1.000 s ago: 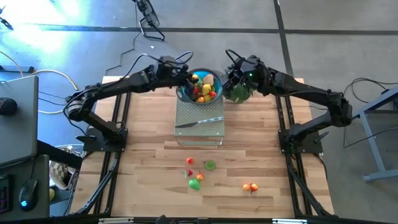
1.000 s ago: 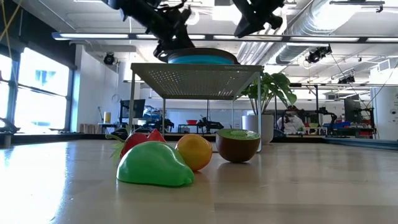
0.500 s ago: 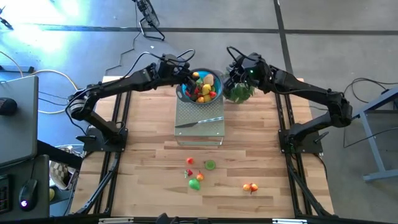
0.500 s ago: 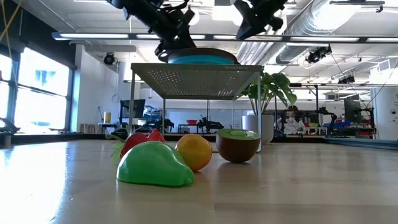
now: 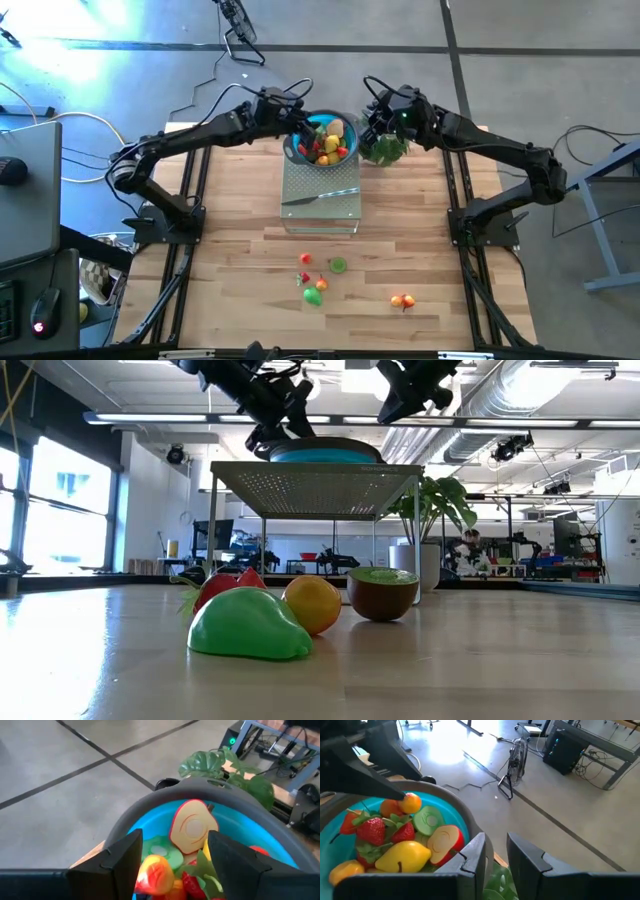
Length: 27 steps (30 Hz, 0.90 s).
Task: Pick & Place Fruit
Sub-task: Put the orange peach in the blue bowl on the shelf
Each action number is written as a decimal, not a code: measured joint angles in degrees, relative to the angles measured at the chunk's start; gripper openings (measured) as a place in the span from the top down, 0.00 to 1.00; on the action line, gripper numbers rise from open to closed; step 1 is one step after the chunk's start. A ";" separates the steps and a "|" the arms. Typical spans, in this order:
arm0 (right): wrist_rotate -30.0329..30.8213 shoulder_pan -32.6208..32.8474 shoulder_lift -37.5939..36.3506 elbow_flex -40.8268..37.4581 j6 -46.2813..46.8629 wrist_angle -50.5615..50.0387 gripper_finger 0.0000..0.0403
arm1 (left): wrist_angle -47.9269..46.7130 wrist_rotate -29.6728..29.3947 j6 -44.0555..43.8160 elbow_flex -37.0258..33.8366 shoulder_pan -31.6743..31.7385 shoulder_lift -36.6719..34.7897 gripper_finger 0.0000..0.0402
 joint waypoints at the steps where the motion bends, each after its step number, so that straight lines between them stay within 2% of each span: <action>1: 0.00 0.00 0.00 0.00 0.00 0.02 0.82 | -0.10 0.02 -0.76 -0.02 0.00 -0.45 0.45; 7: -1.19 0.27 0.00 0.00 1.28 0.40 0.82 | -4.16 0.61 -0.91 0.00 -0.02 -4.26 0.46; 12: -1.22 1.57 0.00 0.00 2.14 0.49 0.82 | -6.84 4.09 -2.50 -0.02 -0.83 -6.46 0.52; 16: -1.24 3.50 0.00 0.00 2.19 2.14 0.82 | -6.20 4.53 -1.26 -0.02 -4.21 -6.79 0.59; 20: -1.25 6.51 0.00 0.00 2.21 2.96 0.82 | -7.09 1.03 0.47 -0.02 -7.98 -6.94 0.69; 27: -1.08 12.52 0.00 0.00 4.19 2.81 0.82 | -7.41 0.40 0.68 -0.80 -12.32 -7.00 0.85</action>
